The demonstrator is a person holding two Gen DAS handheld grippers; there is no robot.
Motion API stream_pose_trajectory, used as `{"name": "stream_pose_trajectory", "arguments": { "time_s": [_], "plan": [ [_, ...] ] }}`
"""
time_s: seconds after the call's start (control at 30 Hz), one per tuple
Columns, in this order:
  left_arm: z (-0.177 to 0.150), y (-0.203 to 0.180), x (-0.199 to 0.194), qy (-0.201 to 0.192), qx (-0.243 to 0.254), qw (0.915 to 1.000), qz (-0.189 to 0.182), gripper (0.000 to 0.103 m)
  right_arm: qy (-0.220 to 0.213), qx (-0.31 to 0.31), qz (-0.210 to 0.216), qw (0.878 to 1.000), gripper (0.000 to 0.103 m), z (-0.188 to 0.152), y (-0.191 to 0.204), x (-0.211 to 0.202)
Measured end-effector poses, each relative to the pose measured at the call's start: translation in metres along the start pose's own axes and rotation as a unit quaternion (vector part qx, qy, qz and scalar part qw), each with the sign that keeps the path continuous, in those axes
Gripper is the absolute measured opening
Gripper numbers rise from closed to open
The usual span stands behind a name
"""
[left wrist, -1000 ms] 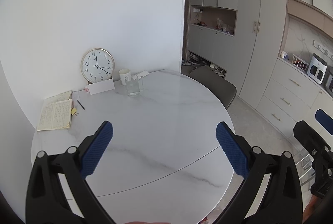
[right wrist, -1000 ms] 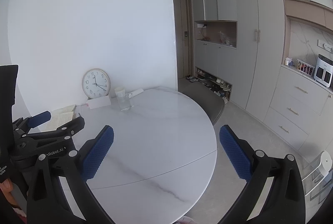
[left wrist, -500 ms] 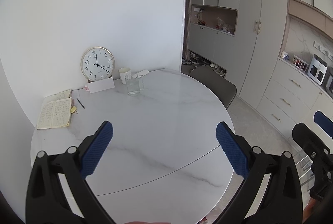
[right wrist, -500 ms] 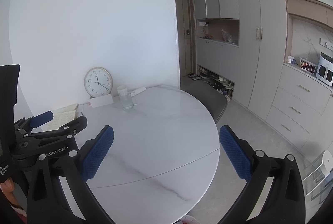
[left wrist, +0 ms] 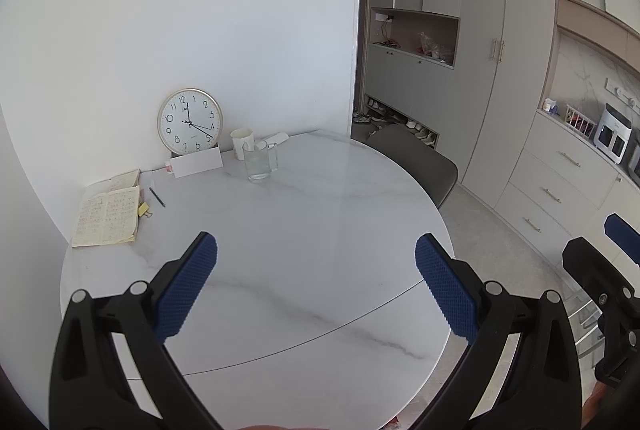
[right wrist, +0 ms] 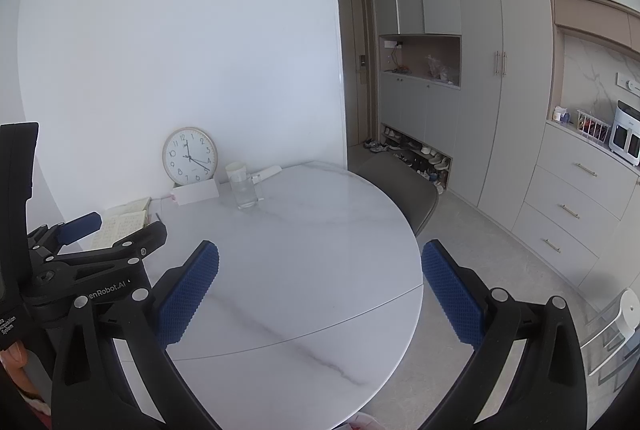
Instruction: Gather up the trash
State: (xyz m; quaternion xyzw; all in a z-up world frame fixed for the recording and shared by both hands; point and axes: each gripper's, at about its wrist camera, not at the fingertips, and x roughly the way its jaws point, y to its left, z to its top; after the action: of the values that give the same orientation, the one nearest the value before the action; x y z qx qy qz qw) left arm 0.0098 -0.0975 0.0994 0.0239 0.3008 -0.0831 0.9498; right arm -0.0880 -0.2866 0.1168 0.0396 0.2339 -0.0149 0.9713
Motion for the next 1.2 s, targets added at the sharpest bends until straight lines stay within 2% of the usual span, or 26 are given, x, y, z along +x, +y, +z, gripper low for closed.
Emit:
{"name": "stream_pose_trajectory", "arguments": {
  "time_s": [1.2],
  "plan": [
    [-0.0045,0.0,0.0012,0.006,-0.005,1.0,0.003,0.095,0.005,-0.004,-0.003,1.0,0.101,-0.0041,-0.001,0.0022]
  ]
}}
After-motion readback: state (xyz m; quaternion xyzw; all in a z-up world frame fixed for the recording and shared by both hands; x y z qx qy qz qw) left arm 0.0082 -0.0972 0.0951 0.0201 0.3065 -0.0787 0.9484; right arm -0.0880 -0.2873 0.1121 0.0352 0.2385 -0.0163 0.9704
